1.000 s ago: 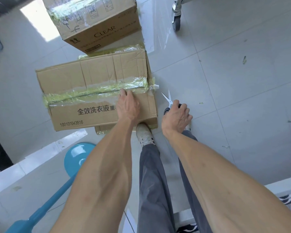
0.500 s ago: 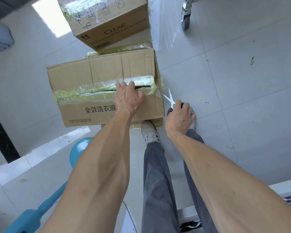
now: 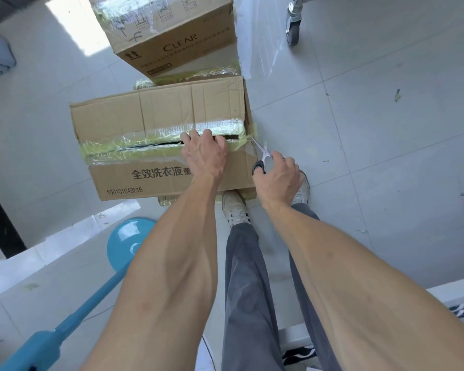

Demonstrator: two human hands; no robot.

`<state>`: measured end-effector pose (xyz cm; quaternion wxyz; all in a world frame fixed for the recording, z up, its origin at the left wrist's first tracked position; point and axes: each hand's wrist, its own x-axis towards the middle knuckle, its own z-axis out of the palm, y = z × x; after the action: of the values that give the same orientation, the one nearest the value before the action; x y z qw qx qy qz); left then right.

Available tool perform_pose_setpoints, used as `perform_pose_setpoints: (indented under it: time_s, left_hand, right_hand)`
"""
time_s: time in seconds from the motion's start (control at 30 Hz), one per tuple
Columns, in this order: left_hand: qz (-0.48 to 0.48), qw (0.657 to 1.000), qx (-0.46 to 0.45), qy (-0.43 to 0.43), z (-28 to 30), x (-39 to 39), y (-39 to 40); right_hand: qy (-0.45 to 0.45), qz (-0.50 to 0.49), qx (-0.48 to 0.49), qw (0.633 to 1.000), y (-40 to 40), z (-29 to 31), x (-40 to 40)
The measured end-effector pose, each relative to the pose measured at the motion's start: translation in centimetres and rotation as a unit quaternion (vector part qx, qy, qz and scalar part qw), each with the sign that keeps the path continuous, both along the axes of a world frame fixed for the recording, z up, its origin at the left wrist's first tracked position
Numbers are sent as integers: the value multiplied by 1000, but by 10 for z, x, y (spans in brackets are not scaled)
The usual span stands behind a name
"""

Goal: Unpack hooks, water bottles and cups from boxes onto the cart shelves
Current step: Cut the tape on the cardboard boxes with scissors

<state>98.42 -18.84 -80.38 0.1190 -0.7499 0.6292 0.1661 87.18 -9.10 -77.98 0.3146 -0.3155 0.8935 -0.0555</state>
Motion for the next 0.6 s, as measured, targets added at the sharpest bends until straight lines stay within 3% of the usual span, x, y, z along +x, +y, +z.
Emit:
perform_pose_setpoints:
  time_s: [0.27, 0.43, 0.6]
  left_hand:
    - [-7, 998, 57, -31, 14, -14, -10]
    - [-15, 995, 90, -32, 30, -15, -11]
    - [-17, 995, 89, -32, 30, -10, -10]
  right_hand:
    - [-61, -50, -75, 994, 3, 22, -8]
    - [-31, 108, 6, 994, -12, 35, 3]
    - [3, 42, 63, 997, -42, 44, 14]
